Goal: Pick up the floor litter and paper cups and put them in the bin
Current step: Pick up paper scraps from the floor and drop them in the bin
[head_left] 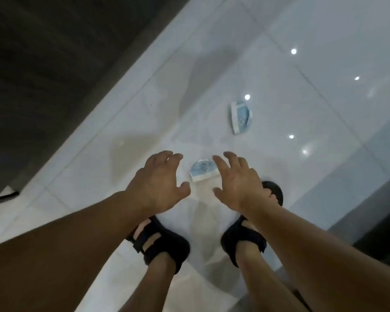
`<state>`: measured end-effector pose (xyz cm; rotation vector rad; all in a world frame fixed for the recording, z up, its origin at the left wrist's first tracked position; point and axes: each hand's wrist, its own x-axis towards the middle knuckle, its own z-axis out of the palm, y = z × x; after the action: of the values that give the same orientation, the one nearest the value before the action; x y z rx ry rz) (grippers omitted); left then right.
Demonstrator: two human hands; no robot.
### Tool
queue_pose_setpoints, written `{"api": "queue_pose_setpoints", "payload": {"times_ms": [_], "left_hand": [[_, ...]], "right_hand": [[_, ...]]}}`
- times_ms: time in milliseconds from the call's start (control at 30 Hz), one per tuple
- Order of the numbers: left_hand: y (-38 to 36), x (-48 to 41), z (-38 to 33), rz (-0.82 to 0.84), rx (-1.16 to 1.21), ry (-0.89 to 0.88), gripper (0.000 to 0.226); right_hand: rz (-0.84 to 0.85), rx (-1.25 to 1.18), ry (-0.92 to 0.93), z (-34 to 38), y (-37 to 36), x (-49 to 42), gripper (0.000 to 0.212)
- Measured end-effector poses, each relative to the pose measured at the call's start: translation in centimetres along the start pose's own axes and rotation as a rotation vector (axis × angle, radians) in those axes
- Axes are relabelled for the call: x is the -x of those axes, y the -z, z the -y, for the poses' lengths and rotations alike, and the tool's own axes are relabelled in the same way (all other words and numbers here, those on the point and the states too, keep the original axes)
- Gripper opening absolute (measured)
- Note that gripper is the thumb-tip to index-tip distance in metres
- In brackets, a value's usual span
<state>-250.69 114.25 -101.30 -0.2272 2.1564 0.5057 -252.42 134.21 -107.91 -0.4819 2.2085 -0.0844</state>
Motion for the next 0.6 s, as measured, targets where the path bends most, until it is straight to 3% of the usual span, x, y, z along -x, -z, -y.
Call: {"api": "queue_pose_setpoints", "payload": {"times_ms": [100,367,600], "left_hand": [[-4.6,-3.9,2.3,-0.014,0.072,0.040,0.073],[-9.3,-6.1,4.5,-0.027,0.278,0.064,0.078],[-5.2,-5.5,1.0,0.044,0.308,-0.110,0.074]], "right_hand": [[-0.085,0.054,0.019,-0.4,-4.0,-4.9,0.075],[-0.208,-0.112,0.132,-0.8,-7.3,-7.4,0.022],[-0.378,-0.184,0.368,0.6,-1.4,-3.3,0.029]]}}
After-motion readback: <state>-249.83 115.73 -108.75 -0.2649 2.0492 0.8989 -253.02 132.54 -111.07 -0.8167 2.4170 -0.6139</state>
